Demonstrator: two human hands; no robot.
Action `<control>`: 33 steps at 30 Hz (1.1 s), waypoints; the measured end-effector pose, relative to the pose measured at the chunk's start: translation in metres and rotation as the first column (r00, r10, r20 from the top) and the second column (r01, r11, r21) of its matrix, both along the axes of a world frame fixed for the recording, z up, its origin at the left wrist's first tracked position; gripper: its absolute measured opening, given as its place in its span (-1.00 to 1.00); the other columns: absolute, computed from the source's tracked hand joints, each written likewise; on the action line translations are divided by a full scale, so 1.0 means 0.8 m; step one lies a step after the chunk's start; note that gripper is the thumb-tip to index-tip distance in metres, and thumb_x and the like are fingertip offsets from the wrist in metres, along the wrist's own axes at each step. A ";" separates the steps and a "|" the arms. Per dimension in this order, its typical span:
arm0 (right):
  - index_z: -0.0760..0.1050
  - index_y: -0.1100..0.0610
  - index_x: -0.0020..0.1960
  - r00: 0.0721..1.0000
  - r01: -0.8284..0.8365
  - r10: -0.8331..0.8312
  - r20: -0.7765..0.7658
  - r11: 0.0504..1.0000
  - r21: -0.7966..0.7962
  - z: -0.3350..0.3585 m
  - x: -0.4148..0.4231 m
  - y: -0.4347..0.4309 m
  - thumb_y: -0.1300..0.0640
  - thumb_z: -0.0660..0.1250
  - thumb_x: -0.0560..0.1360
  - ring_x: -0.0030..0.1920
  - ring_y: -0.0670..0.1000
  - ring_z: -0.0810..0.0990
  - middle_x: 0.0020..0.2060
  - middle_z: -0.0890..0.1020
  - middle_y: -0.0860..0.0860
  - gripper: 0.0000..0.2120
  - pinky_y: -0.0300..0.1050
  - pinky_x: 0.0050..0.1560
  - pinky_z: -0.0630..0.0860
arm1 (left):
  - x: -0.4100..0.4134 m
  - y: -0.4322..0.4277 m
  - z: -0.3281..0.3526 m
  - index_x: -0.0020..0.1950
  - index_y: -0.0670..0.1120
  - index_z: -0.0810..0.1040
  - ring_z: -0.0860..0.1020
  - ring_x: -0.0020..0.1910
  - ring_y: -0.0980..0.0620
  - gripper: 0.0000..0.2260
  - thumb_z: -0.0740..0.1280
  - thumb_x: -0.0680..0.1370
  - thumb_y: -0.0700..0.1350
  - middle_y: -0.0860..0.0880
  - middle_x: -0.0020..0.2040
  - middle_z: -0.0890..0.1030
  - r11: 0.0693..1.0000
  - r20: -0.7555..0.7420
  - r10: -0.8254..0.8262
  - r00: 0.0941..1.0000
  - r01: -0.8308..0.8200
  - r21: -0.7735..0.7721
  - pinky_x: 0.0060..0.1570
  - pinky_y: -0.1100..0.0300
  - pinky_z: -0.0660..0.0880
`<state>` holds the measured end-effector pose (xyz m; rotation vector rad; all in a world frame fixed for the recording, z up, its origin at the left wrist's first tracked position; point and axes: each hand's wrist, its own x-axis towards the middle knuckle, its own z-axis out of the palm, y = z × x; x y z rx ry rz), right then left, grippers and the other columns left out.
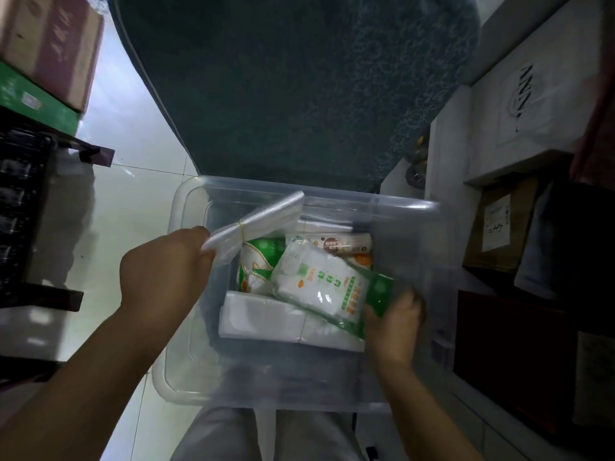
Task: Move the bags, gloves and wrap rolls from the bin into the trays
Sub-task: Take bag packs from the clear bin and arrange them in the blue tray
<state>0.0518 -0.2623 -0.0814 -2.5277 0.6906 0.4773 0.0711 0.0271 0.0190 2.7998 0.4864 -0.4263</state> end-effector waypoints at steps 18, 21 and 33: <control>0.45 0.02 0.06 0.990 0.139 -0.110 -0.094 0.895 0.424 -0.145 0.131 0.080 0.11 0.43 0.41 -0.12 0.01 0.55 -0.23 0.55 -0.12 -0.73 -0.07 -0.01 0.50 | -0.024 0.012 -0.051 -0.21 -0.09 0.52 0.49 -0.52 -0.08 -0.85 0.25 0.54 -0.11 -0.08 -0.43 0.53 0.999 -0.021 0.016 1.000 -0.016 0.040 -0.42 0.13 0.50; 0.51 -0.05 -0.14 0.981 -0.100 0.141 -0.132 0.955 0.278 -0.146 0.133 0.089 -0.01 0.40 0.41 -0.16 0.04 0.61 -0.21 0.63 -0.03 -0.91 0.02 -0.05 0.57 | -0.022 0.013 -0.049 -0.16 -0.10 0.51 0.53 -0.48 -0.11 -0.85 0.22 0.55 -0.08 -0.10 -0.39 0.54 0.994 -0.054 0.093 0.994 -0.096 -0.054 -0.35 -0.04 0.59; 0.33 -0.01 -0.33 0.923 -0.380 0.342 0.177 0.882 0.277 -0.138 0.095 0.095 0.15 0.40 0.42 -0.35 -0.04 0.43 -0.35 0.44 -0.08 -0.73 -0.17 -0.31 0.40 | -0.024 0.010 -0.036 -0.30 -0.02 0.45 0.35 -0.54 -0.05 -0.83 0.26 0.50 -0.07 0.05 -0.52 0.38 0.975 -0.021 0.085 0.996 -0.078 0.209 -0.47 0.29 0.14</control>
